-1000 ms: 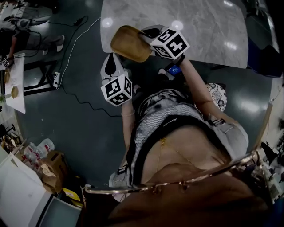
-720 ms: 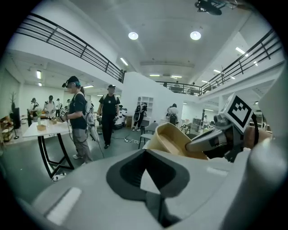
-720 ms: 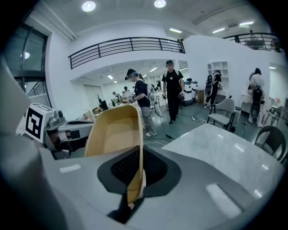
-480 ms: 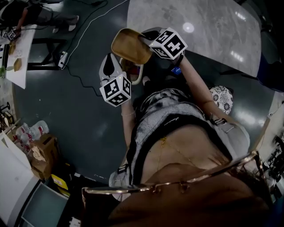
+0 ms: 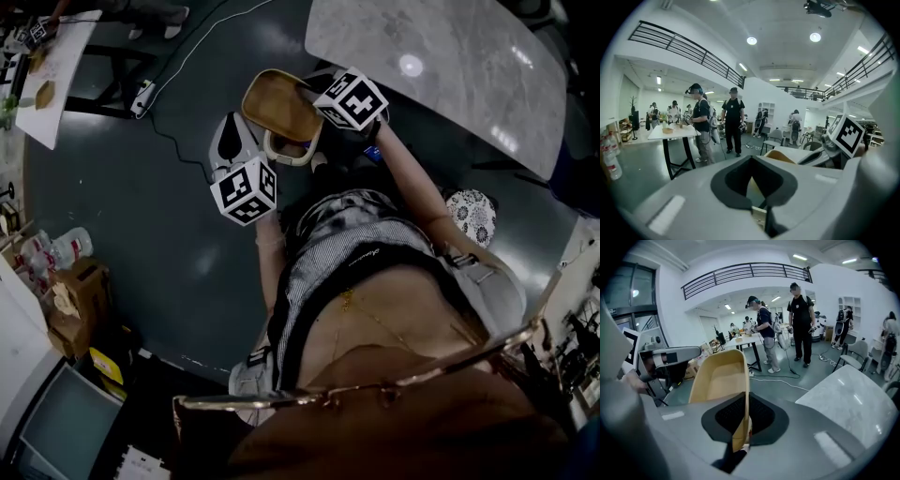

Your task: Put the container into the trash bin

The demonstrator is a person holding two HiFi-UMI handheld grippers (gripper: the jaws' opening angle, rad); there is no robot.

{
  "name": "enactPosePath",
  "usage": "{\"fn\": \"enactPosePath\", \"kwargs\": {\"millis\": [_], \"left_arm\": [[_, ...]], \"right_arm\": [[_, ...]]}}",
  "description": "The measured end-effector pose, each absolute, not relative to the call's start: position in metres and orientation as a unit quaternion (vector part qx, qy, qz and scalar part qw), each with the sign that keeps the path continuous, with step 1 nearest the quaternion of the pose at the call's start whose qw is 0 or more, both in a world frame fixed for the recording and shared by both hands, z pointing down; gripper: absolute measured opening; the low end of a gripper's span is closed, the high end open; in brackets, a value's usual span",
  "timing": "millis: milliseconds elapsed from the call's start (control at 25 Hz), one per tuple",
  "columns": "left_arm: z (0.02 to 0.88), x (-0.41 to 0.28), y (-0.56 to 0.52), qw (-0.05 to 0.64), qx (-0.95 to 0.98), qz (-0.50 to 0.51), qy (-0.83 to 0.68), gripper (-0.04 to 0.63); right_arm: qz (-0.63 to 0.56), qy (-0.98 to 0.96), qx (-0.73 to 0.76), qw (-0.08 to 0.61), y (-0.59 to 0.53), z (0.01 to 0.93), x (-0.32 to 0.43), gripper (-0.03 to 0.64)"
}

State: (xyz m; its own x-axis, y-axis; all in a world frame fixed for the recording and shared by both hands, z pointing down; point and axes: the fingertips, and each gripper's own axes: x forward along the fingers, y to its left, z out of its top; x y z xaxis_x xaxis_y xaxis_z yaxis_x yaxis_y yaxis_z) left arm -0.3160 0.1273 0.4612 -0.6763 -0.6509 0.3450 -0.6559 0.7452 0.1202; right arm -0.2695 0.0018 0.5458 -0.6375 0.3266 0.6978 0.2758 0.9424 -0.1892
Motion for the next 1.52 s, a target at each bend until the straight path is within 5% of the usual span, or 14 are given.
{"fn": "enactPosePath", "kwargs": {"millis": [840,1080,1520], "left_arm": [[0.469,-0.323,0.181,0.192,0.326,-0.010,-0.926,0.000],[0.473,-0.329,0.187,0.197,0.321,-0.012,-0.927,0.000],[0.477,-0.323,0.173,0.200,0.336,-0.005,-0.920,0.000]], "right_arm": [[0.010,-0.878,-0.192,0.438,0.051,0.595,-0.277,0.044],[0.031,-0.872,-0.209,0.441,0.058,0.601,-0.276,0.104],[0.036,-0.884,-0.202,0.419,0.048,0.585,-0.275,0.118]]}}
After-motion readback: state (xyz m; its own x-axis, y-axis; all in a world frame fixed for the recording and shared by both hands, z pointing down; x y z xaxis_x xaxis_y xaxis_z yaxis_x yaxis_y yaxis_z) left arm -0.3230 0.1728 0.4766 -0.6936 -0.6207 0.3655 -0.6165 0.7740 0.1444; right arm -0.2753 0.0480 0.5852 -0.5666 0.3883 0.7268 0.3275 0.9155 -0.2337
